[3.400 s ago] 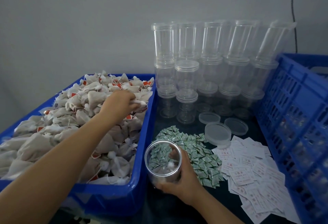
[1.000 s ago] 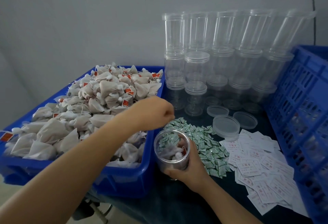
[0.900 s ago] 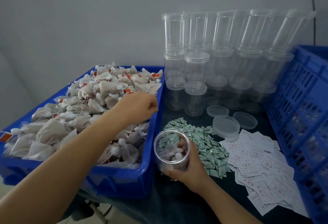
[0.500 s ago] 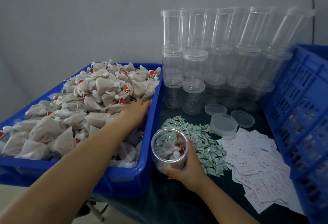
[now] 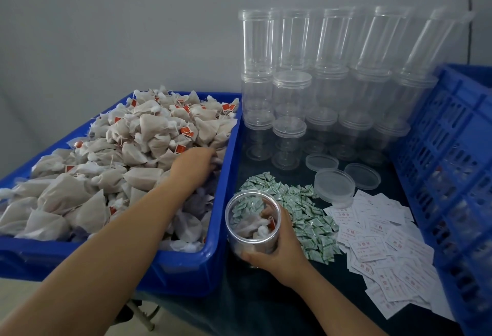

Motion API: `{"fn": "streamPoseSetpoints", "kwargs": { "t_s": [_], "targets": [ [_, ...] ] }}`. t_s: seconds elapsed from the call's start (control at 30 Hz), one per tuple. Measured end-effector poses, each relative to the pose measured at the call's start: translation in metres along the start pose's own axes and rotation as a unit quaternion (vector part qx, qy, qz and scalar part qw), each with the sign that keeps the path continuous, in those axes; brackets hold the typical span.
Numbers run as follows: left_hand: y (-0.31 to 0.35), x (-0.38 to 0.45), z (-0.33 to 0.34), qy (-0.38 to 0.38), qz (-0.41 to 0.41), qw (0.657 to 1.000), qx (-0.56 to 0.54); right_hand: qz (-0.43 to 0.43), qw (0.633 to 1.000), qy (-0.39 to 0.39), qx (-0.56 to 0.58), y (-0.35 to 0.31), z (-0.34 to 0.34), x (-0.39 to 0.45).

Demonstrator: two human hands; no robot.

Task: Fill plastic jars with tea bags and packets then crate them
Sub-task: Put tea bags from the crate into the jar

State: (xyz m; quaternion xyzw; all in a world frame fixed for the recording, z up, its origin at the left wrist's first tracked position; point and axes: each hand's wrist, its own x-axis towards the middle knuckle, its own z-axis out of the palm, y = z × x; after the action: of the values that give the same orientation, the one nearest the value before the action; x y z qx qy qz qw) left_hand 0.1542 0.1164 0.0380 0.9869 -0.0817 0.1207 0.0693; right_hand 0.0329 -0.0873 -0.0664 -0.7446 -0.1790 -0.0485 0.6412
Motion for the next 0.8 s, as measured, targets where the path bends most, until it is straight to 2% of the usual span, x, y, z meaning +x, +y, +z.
{"fn": "streamPoseSetpoints", "kwargs": {
  "t_s": [0.13, 0.33, 0.57, 0.7, 0.8],
  "targets": [
    [0.001, -0.008, -0.022, 0.069, -0.019, 0.994, -0.084, 0.003, 1.0, -0.002, 0.007, 0.001, 0.0, 0.0],
    [0.01, -0.021, -0.07, 0.089, 0.018, 0.986, -0.137, 0.008, 1.0, -0.007, 0.005, 0.004, 0.0, 0.001],
    [0.053, -0.061, -0.101, 0.0, 0.09, 0.975, -0.204, 0.013, 1.0, -0.001, -0.006, 0.007, -0.001, 0.001],
    [0.071, -0.077, -0.095, -0.068, 0.135, 0.972, -0.178, 0.017, 1.0, 0.0, -0.002, 0.007, -0.002, 0.001],
    [0.077, -0.082, -0.081, -0.083, 0.163, 0.975, -0.122, 0.012, 1.0, 0.006, 0.001, 0.007, -0.001, 0.002]
  ]
}}
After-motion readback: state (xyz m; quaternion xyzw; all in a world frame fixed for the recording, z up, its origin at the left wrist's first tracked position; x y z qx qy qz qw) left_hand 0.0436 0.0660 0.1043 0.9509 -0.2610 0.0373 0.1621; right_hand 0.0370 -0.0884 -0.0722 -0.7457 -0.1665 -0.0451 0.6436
